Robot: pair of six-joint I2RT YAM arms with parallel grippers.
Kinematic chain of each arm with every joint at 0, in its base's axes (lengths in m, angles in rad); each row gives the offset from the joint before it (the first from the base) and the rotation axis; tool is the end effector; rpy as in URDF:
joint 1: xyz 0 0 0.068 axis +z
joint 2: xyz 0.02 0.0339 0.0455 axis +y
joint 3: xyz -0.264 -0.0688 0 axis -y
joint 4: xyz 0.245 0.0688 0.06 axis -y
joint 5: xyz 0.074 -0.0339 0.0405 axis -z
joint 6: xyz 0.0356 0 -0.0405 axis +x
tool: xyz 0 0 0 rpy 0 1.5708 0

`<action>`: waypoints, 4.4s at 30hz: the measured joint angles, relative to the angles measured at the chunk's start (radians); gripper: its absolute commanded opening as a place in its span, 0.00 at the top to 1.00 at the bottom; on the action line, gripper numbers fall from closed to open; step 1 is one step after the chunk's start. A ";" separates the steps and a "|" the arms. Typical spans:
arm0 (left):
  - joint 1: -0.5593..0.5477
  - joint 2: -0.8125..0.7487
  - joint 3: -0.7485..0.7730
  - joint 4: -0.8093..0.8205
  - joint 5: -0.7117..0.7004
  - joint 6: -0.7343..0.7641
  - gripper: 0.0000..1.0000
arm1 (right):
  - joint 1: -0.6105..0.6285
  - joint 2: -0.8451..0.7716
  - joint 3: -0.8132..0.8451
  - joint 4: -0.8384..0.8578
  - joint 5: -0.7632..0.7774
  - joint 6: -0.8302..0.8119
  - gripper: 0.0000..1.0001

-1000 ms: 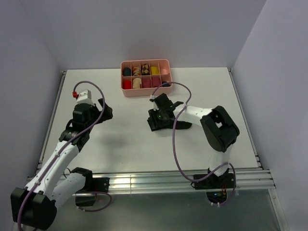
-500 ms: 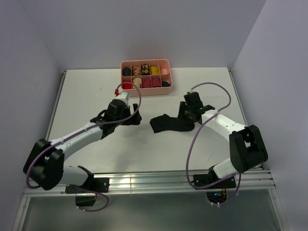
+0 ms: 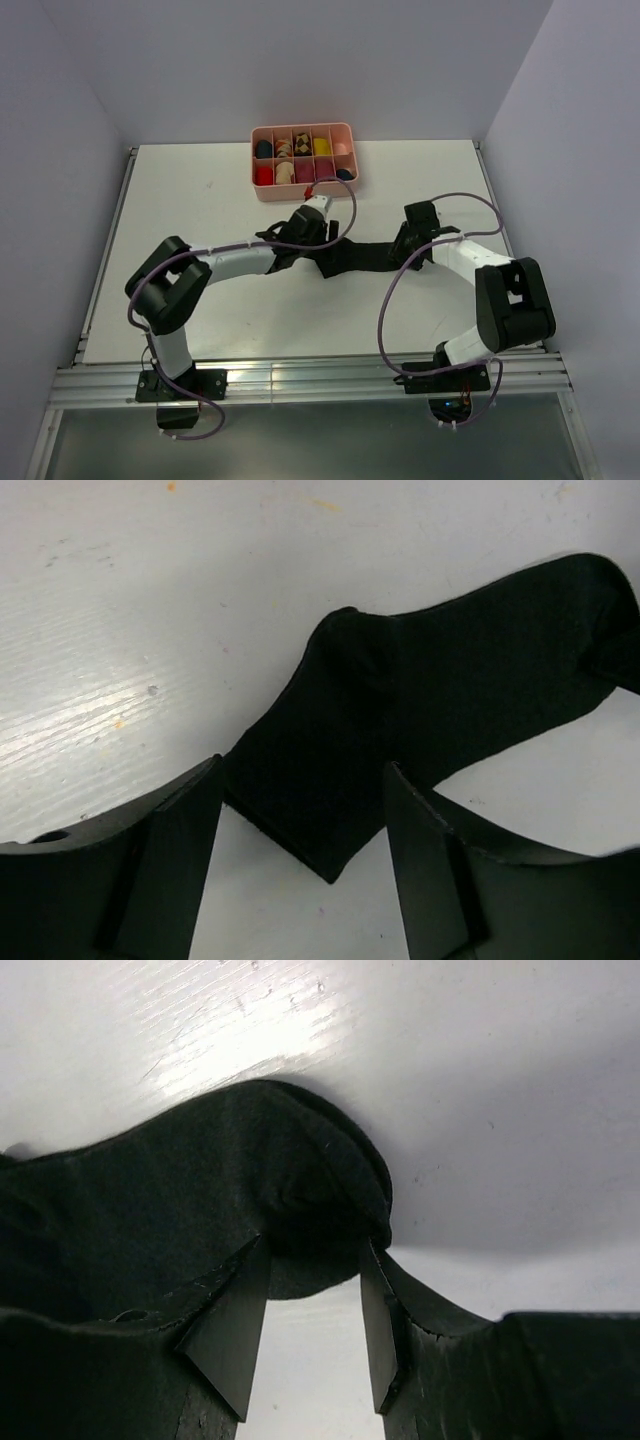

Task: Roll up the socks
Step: Adjust the sock at the center of the board, then roll the sock at the center of the board.

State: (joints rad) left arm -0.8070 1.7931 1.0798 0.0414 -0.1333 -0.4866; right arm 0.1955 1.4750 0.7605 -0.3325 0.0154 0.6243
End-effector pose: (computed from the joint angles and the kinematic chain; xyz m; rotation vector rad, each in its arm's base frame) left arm 0.2720 -0.2771 0.1880 0.2928 2.2750 -0.5443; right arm 0.2688 0.0527 0.1662 0.5676 2.5812 0.2637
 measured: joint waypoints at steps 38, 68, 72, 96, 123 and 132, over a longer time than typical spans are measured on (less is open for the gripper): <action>-0.002 -0.348 -0.045 -0.094 -0.177 -0.082 0.01 | 0.089 -0.179 0.177 0.243 -0.125 -0.286 0.29; 0.354 -0.816 -0.400 -0.362 -0.249 -0.216 0.01 | 0.732 0.350 0.358 0.143 0.183 -0.672 0.45; 0.354 -0.815 -0.405 -0.361 -0.235 -0.216 0.01 | 0.732 0.384 0.360 0.122 0.213 -0.672 0.47; 0.354 -0.763 -0.406 -0.302 -0.110 -0.206 0.03 | 0.650 0.426 0.442 0.113 -0.094 -0.560 1.00; 0.249 -0.402 -0.423 -0.155 0.034 -0.236 0.35 | 0.288 0.627 0.396 0.341 -0.936 -0.145 1.00; 0.194 -0.241 -0.338 -0.104 0.035 -0.214 0.38 | 0.262 0.659 0.396 0.375 -1.001 -0.109 0.99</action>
State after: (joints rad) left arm -0.6132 1.5517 0.7414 -0.0624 -0.0986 -0.7002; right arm 0.4576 2.1338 1.1568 0.0422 -0.9859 0.5148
